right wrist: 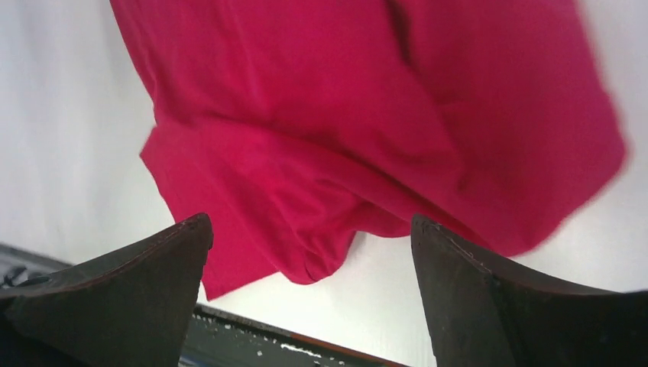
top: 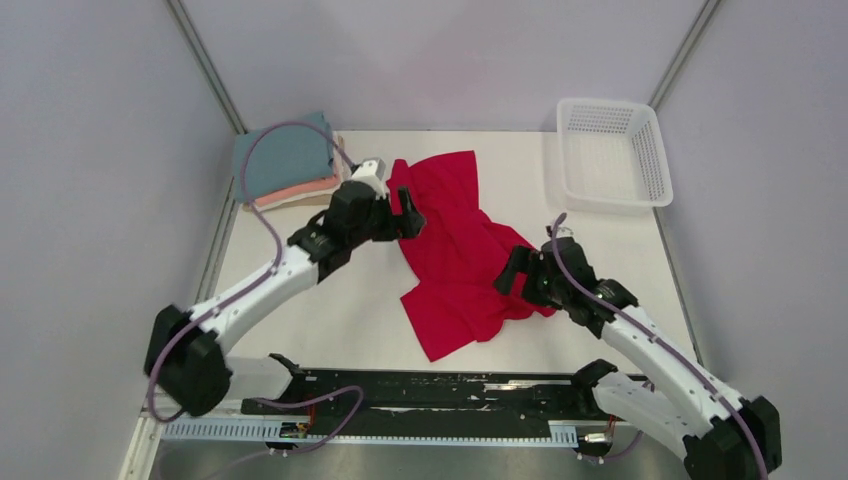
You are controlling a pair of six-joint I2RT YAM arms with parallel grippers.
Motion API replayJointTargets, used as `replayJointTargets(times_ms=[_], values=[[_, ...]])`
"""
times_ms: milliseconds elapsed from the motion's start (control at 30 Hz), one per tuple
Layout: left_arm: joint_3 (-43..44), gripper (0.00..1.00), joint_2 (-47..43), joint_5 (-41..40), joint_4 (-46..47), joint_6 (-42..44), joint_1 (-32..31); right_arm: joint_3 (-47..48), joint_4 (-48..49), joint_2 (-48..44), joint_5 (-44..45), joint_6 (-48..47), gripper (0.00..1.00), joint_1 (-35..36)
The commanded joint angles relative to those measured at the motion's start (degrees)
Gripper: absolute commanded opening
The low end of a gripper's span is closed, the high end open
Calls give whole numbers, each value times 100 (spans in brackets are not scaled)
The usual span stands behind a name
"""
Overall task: Fold and stack the t-shirts
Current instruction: Flatten out the tshirt
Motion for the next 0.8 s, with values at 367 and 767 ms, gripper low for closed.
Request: replayJointTargets(times_ms=[367,767], values=[[3687,100,5165,1130,-671,643,1055,-215,1958,2623,97,207,100,26],[1270,100,3954,1013,-559,-82,1032,880,2242,4312,85,15,100,-1027]])
